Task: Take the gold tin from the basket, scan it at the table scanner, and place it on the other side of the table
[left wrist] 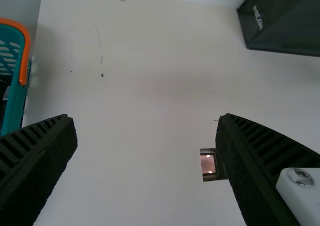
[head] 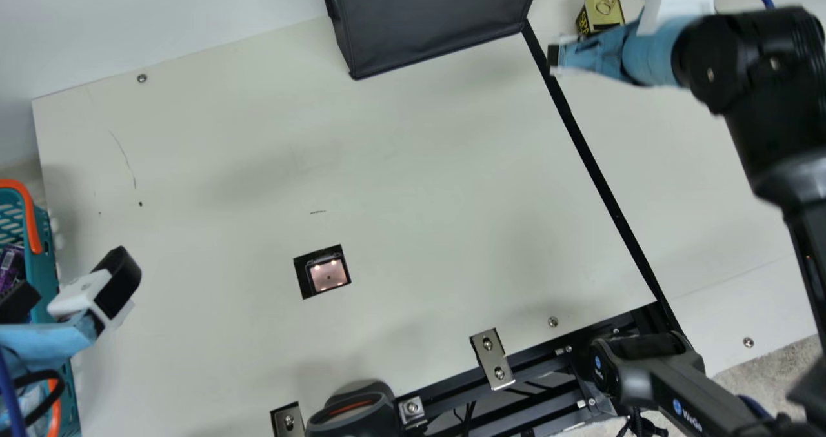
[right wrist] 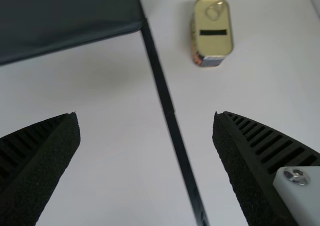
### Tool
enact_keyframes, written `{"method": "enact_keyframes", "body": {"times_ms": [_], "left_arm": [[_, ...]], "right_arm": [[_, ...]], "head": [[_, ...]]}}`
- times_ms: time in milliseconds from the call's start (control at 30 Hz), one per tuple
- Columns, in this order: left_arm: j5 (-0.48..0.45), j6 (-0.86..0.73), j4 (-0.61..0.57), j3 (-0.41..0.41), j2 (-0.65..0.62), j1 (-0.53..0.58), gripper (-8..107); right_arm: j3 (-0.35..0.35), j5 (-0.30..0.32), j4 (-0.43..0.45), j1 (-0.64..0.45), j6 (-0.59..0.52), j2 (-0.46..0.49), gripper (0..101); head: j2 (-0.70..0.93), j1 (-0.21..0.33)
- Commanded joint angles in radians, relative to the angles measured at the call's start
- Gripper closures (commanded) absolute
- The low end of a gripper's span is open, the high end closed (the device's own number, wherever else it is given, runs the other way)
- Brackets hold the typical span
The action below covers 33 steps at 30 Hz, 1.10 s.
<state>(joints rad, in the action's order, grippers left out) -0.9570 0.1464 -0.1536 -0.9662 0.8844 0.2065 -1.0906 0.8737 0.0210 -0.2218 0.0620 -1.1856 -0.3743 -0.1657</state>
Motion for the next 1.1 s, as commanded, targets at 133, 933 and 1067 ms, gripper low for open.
{"method": "enact_keyframes", "body": {"times_ms": [133, 933, 1067], "left_arm": [[0.000, 0.000, 0.000, 0.000, 0.000, 0.000, 9], [-0.256, -0.146, 0.127, -0.235, -0.129, -0.178, 9], [-0.250, -0.146, 0.127, -0.235, -0.129, -0.178, 9]], "right_arm": [[0.033, 0.011, -0.021, 0.001, 0.000, 0.089, 6], [-0.130, 0.349, -0.010, 0.233, -0.062, 0.447, 6], [-0.130, 0.349, -0.008, 0.234, -0.062, 0.447, 6]], "head": [[-0.002, 0.027], [0.347, 0.027], [0.347, 0.027]]}}
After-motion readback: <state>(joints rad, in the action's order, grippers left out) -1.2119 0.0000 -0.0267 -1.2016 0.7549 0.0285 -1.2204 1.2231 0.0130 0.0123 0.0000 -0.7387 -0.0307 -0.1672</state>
